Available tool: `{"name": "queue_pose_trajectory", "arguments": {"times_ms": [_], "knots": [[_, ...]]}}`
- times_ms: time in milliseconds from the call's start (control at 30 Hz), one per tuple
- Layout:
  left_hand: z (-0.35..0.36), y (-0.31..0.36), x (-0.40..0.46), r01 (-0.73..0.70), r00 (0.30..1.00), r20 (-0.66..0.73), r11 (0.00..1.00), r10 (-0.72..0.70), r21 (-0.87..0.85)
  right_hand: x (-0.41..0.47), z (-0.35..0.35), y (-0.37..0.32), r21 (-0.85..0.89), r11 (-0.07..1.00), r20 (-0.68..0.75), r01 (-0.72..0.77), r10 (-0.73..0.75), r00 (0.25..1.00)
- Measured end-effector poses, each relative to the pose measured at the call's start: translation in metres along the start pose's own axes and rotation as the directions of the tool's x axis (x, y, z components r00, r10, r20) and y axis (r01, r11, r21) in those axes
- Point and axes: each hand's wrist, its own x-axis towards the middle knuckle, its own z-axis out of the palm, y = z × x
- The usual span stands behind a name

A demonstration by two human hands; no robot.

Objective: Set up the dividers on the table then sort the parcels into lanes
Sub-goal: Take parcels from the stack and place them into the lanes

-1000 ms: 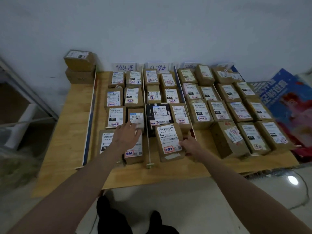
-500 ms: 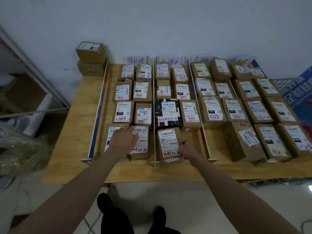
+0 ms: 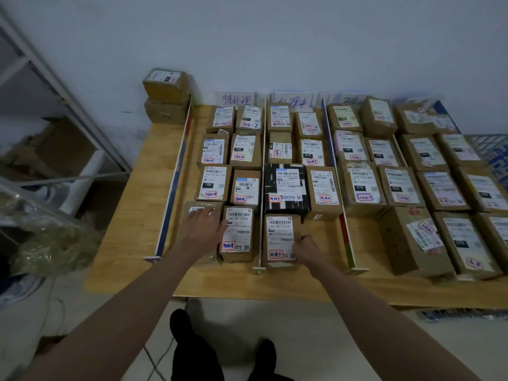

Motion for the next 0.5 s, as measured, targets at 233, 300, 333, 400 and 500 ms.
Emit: {"name": "queue_pose_trajectory", "arguments": {"times_ms": [233, 300, 333, 400, 500], "knots": [[-0.038, -0.01, 0.017, -0.001, 1.0, -0.019, 1.0, 0.001, 0.01, -0.038, -0.043, -0.079, -0.276, 0.936, -0.188, 0.219, -0.275, 0.943], [-0.053, -0.018, 0.023, 0.006, 0.999, -0.05, 1.0, -0.005, 0.01, -0.048, -0.051, -0.111, -0.343, 0.885, -0.222, 0.314, -0.402, 0.889], [-0.06, -0.023, 0.026, 0.009, 0.998, -0.062, 1.0, -0.008, 0.014, -0.052, -0.054, -0.128, -0.386, 0.852, -0.232, 0.354, -0.461, 0.857], [-0.073, -0.037, 0.031, 0.021, 0.996, -0.09, 1.0, -0.019, 0.016, -0.059, -0.053, -0.159, -0.471, 0.771, -0.231, 0.429, -0.577, 0.783], [-0.091, -0.063, 0.04, 0.056, 0.988, -0.143, 0.998, -0.057, -0.012, -0.065, -0.042, -0.201, -0.554, 0.645, -0.21, 0.526, -0.72, 0.662]]}}
